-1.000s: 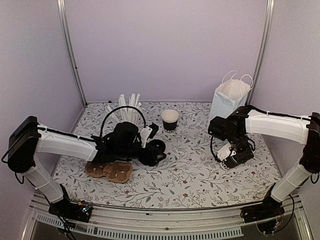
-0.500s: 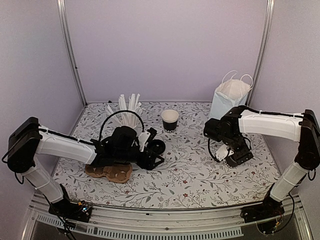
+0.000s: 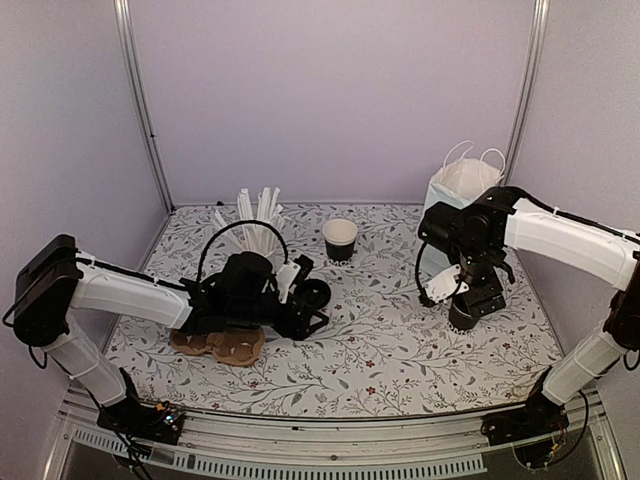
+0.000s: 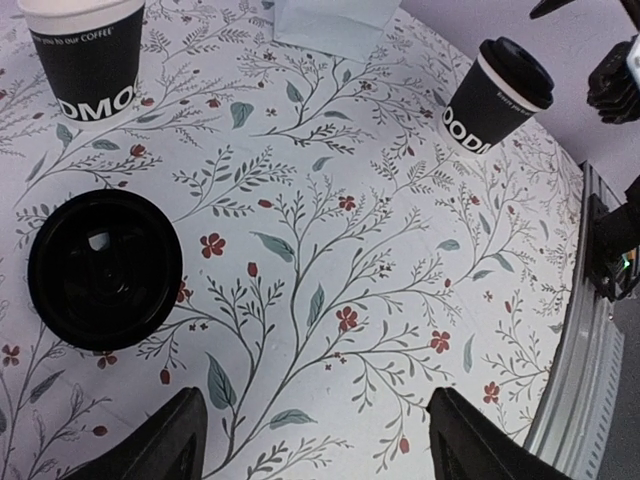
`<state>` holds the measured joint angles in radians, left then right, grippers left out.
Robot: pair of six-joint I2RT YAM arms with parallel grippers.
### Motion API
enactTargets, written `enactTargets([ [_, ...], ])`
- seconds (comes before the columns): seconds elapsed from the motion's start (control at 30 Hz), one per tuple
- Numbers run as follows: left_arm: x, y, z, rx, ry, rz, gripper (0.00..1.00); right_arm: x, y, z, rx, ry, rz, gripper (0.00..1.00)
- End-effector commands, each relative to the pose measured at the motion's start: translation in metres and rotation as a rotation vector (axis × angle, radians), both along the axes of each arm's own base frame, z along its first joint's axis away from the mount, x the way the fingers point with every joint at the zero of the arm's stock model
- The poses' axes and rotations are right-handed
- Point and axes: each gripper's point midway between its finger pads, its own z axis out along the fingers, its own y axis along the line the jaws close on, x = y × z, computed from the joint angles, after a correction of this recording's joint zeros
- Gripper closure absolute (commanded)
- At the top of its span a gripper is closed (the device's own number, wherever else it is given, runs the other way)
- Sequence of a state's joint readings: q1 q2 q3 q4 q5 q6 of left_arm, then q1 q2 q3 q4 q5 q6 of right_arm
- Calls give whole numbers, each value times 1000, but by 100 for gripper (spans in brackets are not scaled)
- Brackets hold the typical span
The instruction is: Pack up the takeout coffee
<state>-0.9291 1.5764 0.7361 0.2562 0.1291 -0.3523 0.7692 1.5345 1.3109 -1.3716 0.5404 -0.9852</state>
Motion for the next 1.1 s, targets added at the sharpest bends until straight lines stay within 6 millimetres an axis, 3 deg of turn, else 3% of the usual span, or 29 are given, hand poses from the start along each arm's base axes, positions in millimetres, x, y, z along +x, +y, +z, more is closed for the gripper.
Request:
enactTargets([
  [0.0,4,-10,21,-57,-30,-20,22,5,31,34,371,48,-79,1],
  [0.17,6,-13,31,-75,-41,-22,22,22,41,50,743,62,-198,1],
  [0.43,8,-20,44,-86,-41,-34,22,40,21,45,1035,29,-390,1],
  [0.8,8,-24,42,-86,-23,-37,22,36,4,-2,999,14,-506,1],
  [1.07,8,-27,39,-91,-12,-41,22,38,-6,-15,957,-30,-546,1],
])
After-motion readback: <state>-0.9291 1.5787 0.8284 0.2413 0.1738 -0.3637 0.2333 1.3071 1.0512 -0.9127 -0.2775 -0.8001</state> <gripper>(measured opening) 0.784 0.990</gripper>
